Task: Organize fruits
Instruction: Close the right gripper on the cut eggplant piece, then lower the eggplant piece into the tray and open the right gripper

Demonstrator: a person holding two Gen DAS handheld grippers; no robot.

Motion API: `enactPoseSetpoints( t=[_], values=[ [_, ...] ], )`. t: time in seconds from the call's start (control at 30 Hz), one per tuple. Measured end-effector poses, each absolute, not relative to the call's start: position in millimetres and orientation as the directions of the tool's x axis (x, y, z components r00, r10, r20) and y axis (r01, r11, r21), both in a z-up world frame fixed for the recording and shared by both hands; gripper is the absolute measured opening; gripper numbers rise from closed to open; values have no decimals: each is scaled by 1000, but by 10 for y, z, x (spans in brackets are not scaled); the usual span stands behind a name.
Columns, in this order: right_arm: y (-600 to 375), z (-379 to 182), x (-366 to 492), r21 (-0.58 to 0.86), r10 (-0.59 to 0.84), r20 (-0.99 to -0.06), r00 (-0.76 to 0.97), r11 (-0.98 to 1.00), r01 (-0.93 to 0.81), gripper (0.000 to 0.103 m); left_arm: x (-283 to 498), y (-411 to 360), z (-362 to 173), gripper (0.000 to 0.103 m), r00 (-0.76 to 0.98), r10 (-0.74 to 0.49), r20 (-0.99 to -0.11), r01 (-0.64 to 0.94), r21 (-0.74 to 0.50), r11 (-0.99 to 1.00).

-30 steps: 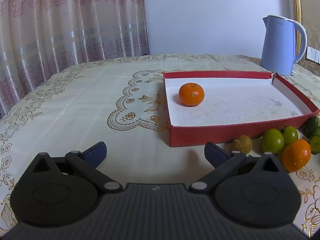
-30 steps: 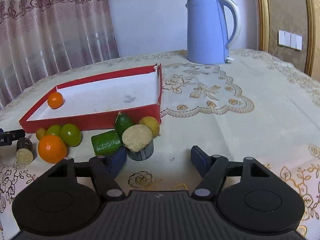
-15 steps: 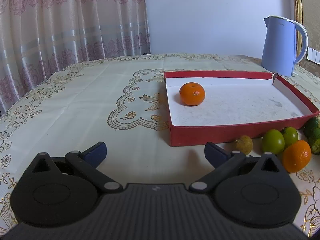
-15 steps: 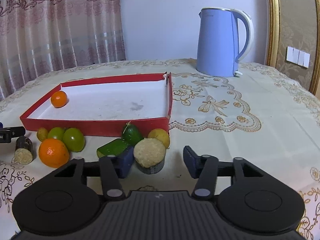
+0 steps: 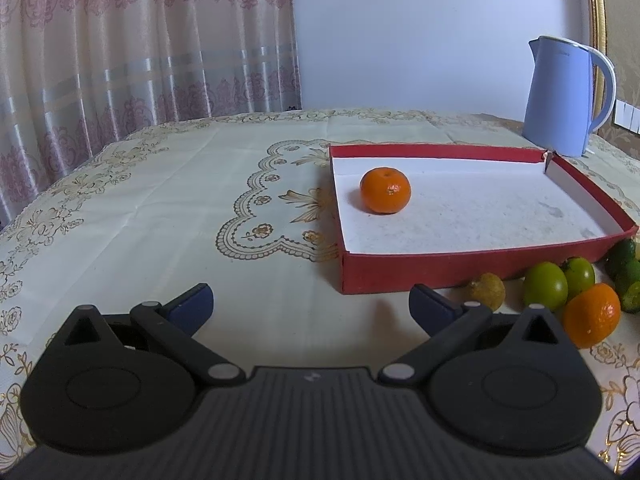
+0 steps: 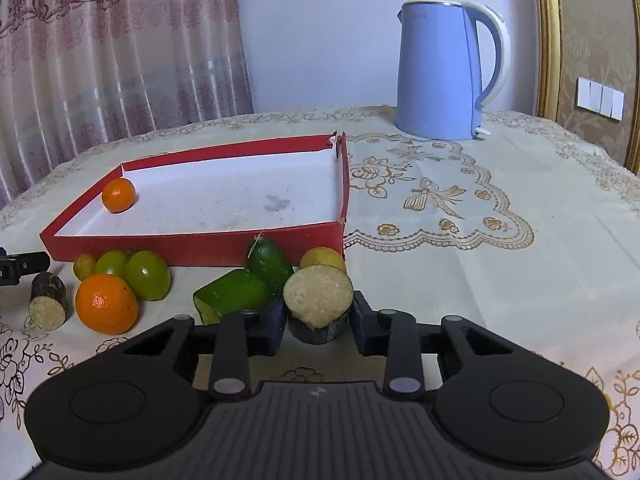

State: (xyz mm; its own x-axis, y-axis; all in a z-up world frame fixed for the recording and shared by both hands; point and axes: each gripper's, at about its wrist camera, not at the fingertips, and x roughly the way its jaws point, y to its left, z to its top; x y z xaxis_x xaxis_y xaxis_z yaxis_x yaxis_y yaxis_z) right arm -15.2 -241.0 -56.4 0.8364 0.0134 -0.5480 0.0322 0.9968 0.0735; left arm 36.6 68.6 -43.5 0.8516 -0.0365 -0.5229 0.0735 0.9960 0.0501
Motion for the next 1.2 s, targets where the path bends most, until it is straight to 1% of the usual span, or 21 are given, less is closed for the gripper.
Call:
enactPoseSetpoints(
  t=[0.13,0.2,0.3,0.37,0.53,0.63,0.73,0.8,0.9,0.97,1.07,1.13,1.2],
  values=[
    [-2442,-541,-186,84,-3,-537,843,995,57,33,358,692,-437,103,854,-36,-519,72,49,996],
    [-2446,-476,-222,99,11,-530,848,994,48,33,362,697,-439,103,852,-41,-521,75,44,996],
    [-2372,-317,-205,60,8,-491,871,998,25,33,355,702,-436,103,854,-42,-519,76,44,996],
    [-2328,-229,-120,46,12,-467,884,999,11,33,354,701,-438,103,855,-43,-517,77,44,996],
    [-2183,-194,304,5,13,-457,890,1000,-12,33,353,699,-441,103,855,-46,-517,78,41,996],
    [-2124,-217,654,-1,5,-473,881,1000,-6,33,350,696,-441,103,854,-50,-517,83,41,996],
    [-2105,-261,973,22,14,-504,863,1000,-4,33,350,689,-441,103,855,-53,-516,87,43,995],
    [-2087,-312,1166,9,-6,-520,854,1000,12,33,356,688,-443,103,854,-55,-518,89,42,995],
    [-2095,-391,1419,14,-21,-572,820,999,35,33,361,691,-441,103,853,-58,-519,91,39,995],
    [-2153,-377,1505,63,4,-605,796,997,42,33,367,691,-443,103,852,-59,-521,92,37,995],
    [-2163,-367,1530,21,-49,-625,779,997,79,33,369,685,-443,103,852,-58,-521,91,38,995],
    [-2170,-376,1541,40,-27,-639,769,997,68,33,370,689,-442,103,851,-60,-522,92,36,995],
    [-2161,-391,1542,29,-27,-652,758,998,60,35,369,689,-442,103,851,-60,-522,92,36,995]
  ],
)
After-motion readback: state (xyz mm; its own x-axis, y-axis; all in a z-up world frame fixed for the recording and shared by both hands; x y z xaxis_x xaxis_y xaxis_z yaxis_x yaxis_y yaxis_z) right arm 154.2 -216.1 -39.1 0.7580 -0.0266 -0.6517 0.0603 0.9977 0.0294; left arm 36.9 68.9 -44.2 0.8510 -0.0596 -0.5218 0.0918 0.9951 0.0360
